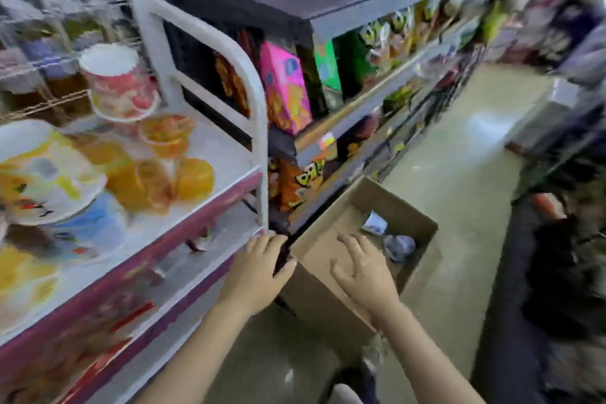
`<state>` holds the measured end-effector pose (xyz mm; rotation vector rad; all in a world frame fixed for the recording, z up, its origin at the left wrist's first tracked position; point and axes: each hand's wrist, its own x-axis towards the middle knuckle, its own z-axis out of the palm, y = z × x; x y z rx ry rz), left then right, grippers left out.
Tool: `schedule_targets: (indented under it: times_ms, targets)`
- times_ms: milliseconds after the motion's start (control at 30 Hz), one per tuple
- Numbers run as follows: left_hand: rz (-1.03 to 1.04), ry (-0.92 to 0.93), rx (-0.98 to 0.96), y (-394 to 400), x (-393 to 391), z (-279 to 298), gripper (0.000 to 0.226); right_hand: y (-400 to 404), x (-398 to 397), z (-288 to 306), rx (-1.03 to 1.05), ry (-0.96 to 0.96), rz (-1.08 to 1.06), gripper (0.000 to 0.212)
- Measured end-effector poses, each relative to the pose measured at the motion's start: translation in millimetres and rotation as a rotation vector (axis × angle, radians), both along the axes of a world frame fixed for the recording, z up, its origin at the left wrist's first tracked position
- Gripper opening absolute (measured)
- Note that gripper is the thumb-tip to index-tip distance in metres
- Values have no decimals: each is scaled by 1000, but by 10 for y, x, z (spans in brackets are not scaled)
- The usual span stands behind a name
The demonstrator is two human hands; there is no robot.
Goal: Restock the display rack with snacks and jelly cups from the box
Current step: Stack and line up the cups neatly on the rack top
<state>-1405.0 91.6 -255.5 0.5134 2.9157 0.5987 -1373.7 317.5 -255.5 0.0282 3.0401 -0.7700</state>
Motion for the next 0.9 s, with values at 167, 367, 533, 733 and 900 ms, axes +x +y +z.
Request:
schedule_targets:
  times_ms: [167, 367, 533, 733, 900]
  targets:
    - [-90, -91, -25, 1428, -729, -360, 80, 1389, -502, -602, -151, -115, -183, 56]
    - [-50, -333, -54, 2736, -1465, -1464, 82, 2683, -1232, -1799, -373, -377, -379, 68]
    - [16, -453, -66, 3387, -1979, -2290, 81, 3162, -1895, -2675, -441, -390, -425, 70]
    - [67, -532, -43, 3860, -2662, -3299, 78, 3365, -2577, -3461, -446, -244, -552, 63]
    - [159, -633, 119, 4145, -3056, -3969, 74, 3416, -2853, -3993, -432, -336, -646, 77]
